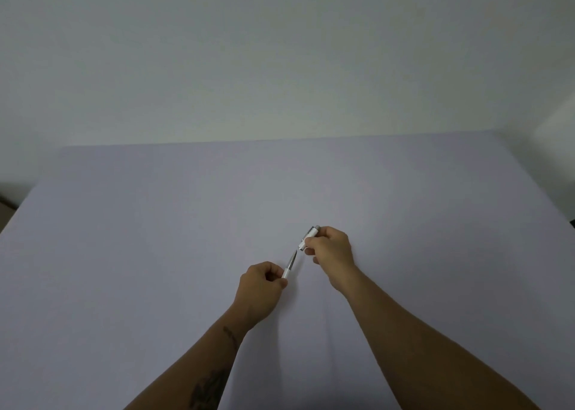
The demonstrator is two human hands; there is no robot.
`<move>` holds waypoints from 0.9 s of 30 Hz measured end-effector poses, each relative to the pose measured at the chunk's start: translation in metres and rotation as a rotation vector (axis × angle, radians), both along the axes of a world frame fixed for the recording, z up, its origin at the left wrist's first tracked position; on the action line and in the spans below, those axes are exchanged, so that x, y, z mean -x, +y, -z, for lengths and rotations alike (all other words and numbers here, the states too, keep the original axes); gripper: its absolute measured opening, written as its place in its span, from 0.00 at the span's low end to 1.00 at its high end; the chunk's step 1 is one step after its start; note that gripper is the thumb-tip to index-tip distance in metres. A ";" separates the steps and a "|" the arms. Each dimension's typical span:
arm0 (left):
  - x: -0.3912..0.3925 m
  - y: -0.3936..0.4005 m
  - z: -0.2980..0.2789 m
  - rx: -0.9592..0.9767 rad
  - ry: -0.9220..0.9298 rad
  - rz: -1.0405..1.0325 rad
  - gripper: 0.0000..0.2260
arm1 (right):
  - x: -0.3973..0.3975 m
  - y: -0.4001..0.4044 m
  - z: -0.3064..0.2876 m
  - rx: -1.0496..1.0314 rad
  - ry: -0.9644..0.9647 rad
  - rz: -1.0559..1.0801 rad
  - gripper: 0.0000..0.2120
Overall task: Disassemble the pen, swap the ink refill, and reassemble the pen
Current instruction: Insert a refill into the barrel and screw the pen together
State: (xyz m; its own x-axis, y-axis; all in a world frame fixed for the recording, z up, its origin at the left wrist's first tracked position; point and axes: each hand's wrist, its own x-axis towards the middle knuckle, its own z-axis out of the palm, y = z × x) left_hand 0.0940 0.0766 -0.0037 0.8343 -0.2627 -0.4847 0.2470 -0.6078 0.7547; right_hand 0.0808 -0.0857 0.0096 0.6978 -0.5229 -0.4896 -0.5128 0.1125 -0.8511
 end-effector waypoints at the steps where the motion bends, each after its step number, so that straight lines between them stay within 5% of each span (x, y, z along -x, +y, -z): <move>1: 0.000 0.001 -0.001 0.002 -0.003 0.005 0.04 | 0.001 0.001 -0.003 -0.007 -0.009 0.001 0.05; 16: 0.020 0.009 -0.018 0.076 -0.131 -0.146 0.06 | 0.020 0.024 -0.014 -0.006 -0.007 -0.173 0.05; 27: 0.024 0.001 -0.024 0.128 -0.227 -0.007 0.06 | 0.037 0.026 -0.013 -0.146 0.055 -0.106 0.04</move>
State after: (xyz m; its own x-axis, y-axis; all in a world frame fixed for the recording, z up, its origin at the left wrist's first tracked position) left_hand 0.0702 0.0774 0.0200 0.9199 -0.3035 -0.2483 0.0668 -0.5026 0.8619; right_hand 0.0435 -0.0596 0.0229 0.7148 -0.3688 -0.5941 -0.5740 0.1757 -0.7998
